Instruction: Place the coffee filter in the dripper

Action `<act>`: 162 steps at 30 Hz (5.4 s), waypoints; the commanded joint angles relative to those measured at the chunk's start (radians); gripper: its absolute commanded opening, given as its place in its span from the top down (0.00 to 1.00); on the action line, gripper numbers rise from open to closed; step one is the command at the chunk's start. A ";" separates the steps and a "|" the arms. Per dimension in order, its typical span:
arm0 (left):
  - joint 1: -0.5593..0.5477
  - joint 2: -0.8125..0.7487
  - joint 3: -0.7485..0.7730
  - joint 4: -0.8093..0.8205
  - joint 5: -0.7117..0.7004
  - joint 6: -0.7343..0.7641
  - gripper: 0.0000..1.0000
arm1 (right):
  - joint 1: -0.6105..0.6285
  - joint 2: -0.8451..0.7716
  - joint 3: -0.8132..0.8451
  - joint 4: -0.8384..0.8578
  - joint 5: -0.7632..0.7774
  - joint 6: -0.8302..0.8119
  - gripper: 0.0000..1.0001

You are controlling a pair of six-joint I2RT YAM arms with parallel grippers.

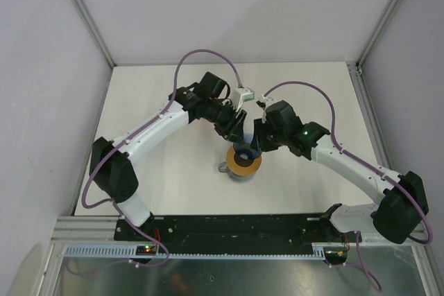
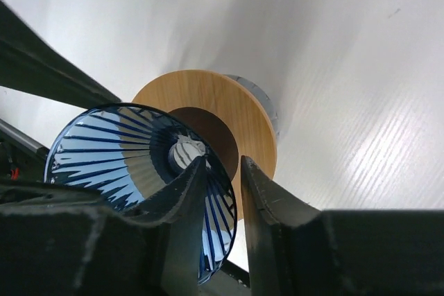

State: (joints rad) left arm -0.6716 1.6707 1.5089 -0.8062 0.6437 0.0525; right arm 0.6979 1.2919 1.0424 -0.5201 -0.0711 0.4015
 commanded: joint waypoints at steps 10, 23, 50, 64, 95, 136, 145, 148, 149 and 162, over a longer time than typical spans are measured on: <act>0.040 -0.068 0.113 0.001 0.040 0.019 0.45 | -0.002 -0.030 0.054 0.000 -0.023 -0.030 0.56; 0.130 -0.095 0.129 -0.002 0.042 0.019 0.43 | 0.017 0.018 0.078 0.023 -0.068 -0.031 0.70; 0.263 0.068 0.230 0.094 -0.294 0.407 0.39 | 0.003 -0.172 0.125 0.029 -0.038 -0.194 0.36; 0.528 0.235 0.357 0.160 0.197 0.832 0.37 | 0.000 -0.076 0.123 -0.047 -0.018 -0.223 0.35; 0.592 0.252 0.266 0.145 0.279 1.184 0.48 | -0.001 -0.157 0.124 0.101 -0.050 -0.159 0.33; 0.473 0.336 0.191 0.031 0.064 1.252 0.98 | 0.041 -0.118 0.123 0.041 -0.021 -0.186 0.32; 0.410 0.326 0.214 0.030 -0.014 0.882 1.00 | 0.046 -0.108 0.123 0.040 -0.019 -0.186 0.32; 0.407 0.337 0.251 0.030 -0.047 0.753 1.00 | 0.049 -0.105 0.124 0.043 -0.022 -0.186 0.32; 0.407 0.335 0.257 0.031 -0.053 0.723 1.00 | 0.051 -0.105 0.124 0.043 -0.022 -0.187 0.32; 0.402 0.281 0.177 0.032 -0.008 0.625 1.00 | 0.056 -0.106 0.123 0.034 -0.021 -0.187 0.31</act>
State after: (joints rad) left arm -0.2626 2.0132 1.7100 -0.7654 0.6079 0.7258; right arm 0.7467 1.1862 1.1393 -0.4973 -0.0978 0.2253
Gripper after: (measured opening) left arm 0.015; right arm 0.684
